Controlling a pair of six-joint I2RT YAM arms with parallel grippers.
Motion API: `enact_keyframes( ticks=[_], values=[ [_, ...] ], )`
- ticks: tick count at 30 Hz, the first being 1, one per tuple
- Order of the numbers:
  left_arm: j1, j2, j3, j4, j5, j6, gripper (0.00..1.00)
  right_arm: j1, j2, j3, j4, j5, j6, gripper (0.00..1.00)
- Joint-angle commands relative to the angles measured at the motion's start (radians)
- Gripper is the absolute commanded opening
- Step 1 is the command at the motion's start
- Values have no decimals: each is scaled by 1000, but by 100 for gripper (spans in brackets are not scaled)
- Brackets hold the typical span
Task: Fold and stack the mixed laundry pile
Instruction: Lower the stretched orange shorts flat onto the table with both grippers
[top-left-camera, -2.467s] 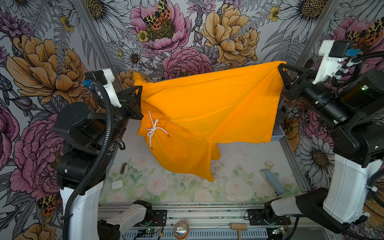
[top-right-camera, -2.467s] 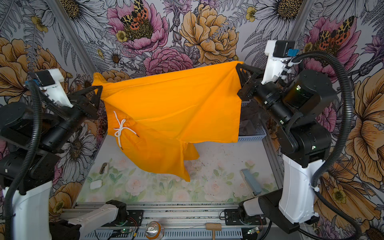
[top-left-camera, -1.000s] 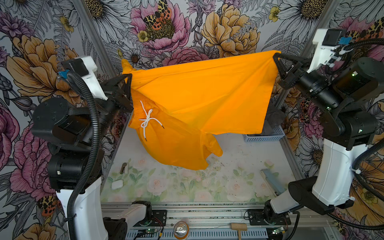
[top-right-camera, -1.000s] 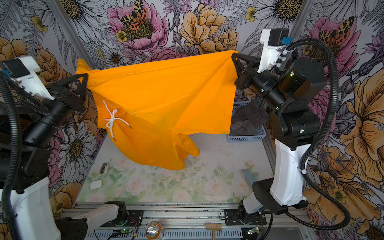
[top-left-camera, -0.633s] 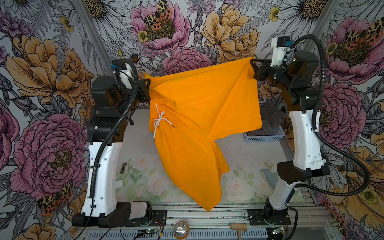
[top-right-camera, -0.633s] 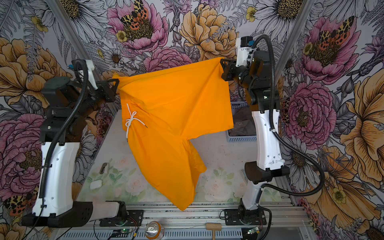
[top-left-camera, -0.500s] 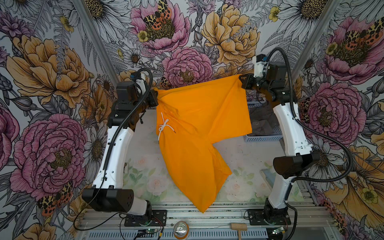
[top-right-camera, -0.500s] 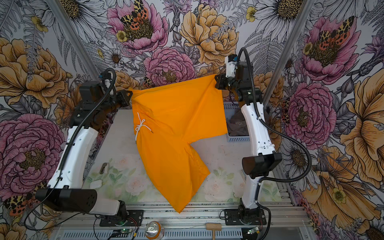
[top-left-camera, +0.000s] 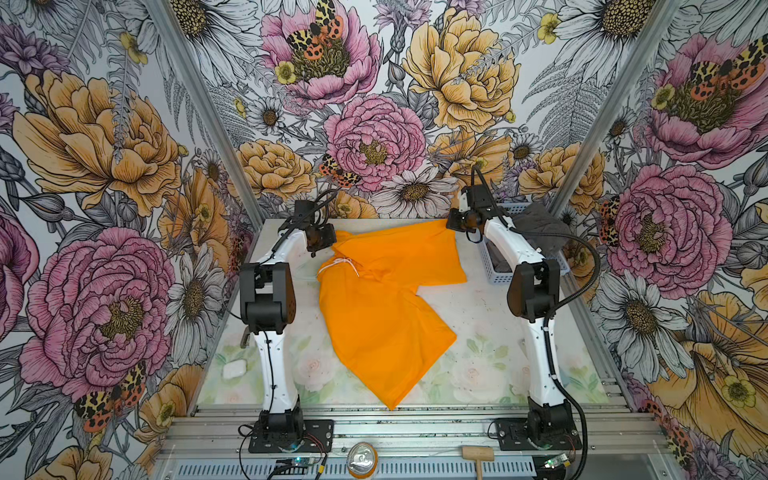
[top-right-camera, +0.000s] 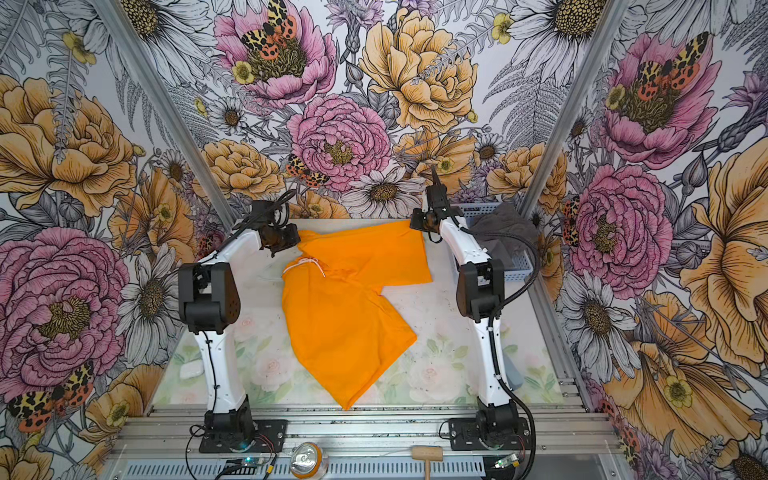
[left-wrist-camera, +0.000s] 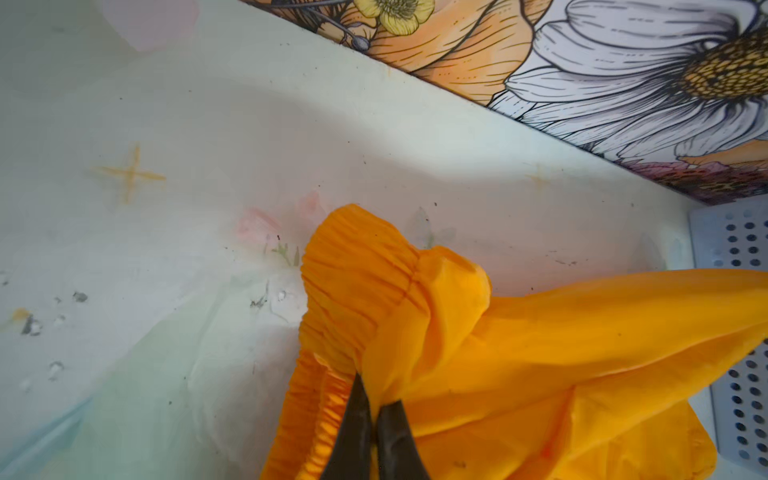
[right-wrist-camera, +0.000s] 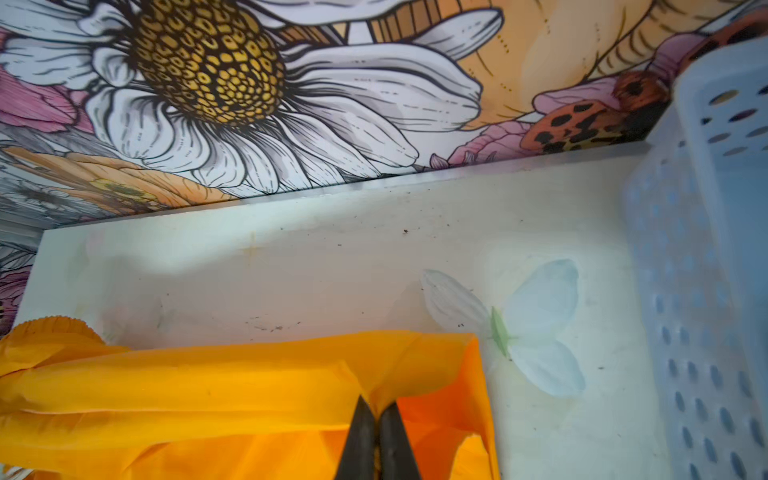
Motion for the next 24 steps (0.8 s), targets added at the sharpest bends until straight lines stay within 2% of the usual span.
enact_keyframes(
  ticks=[1,2,4,6,8,9,12,14,19,24],
  values=[
    [46,-8,86,21,-95,-15,47,-38,7,77,46,200,37,0],
    [46,-4,94,22,-105,-16,61,-40,18,86,45,229,43,0],
    [49,-12,96,23,-127,-17,79,-48,38,108,40,281,58,0],
    [53,-36,81,24,-159,-18,92,-58,64,145,32,310,68,0],
    [60,-68,52,30,-170,-17,99,-69,103,209,9,313,74,0],
    [65,-84,34,33,-172,-17,99,-74,122,242,-3,308,80,1],
    [70,-118,-21,33,-156,-9,99,-83,166,315,-31,287,91,38],
    [69,-137,-68,33,-128,-5,99,-82,162,316,-38,274,92,50],
    [39,-203,-222,57,-65,-3,99,-67,52,201,-45,237,78,58],
    [-2,-250,-337,59,-59,21,95,-23,-173,-115,-43,184,69,58]
  ],
)
